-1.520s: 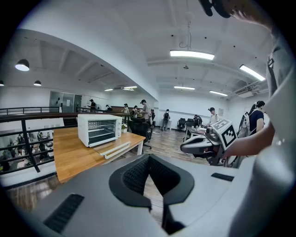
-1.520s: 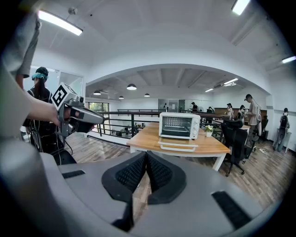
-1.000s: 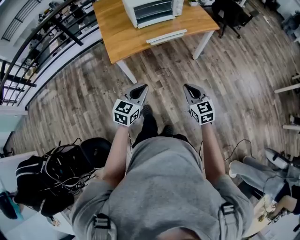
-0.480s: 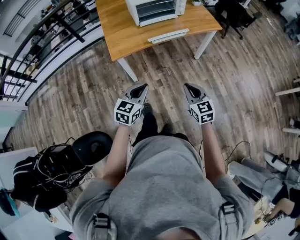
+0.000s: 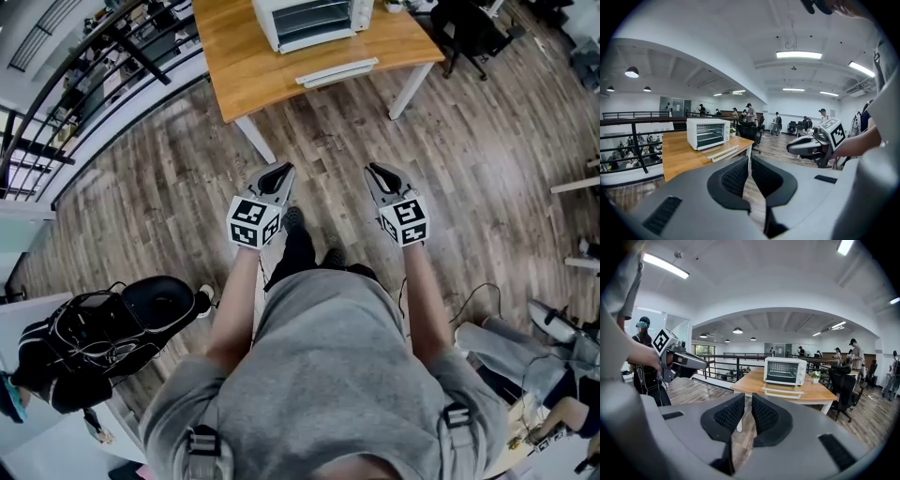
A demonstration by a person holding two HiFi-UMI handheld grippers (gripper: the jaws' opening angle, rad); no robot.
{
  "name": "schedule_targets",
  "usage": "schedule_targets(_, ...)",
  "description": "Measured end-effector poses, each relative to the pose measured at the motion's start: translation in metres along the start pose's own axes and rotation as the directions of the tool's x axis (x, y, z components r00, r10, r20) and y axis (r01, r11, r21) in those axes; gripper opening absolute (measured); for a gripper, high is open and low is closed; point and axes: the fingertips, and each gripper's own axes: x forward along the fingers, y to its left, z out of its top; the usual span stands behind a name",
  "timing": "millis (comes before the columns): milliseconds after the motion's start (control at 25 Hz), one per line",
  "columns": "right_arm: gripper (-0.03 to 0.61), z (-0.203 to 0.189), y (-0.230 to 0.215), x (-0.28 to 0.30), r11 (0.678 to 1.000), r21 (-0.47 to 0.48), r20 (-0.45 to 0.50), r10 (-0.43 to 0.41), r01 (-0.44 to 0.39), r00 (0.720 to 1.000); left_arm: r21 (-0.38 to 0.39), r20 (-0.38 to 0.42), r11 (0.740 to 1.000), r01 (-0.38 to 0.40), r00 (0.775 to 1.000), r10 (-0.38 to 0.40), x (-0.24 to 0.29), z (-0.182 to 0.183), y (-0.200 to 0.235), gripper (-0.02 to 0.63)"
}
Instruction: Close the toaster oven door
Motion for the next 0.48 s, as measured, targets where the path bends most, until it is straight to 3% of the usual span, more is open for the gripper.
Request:
schedule_targets(160, 0.069, -0.001, 0.0, -0.004, 1.0, 0.0, 0.008, -0.004, 0.004, 1.0, -0.002, 0.003, 1.0, 0.011, 1.0, -0.011, 0.0, 0.0, -0.003, 0.036)
schedule_targets(280, 0.097, 0.001, 0.0, -0.007, 1.0, 0.0, 0.019, -0.005, 0.005, 1.0, 0.004, -0.008, 1.0, 0.022, 1.0, -0.022, 0.001, -0.001, -0.006, 0.102)
schedule_targets(480, 0.188, 0.001, -0.003, -0.013, 1.0, 0.014, 0.041, -0.001, 0.0, 0.999, 0.02, -0.014, 0.999, 0.045, 0.999, -0.045, 0.005, -0.003, -0.017, 0.143)
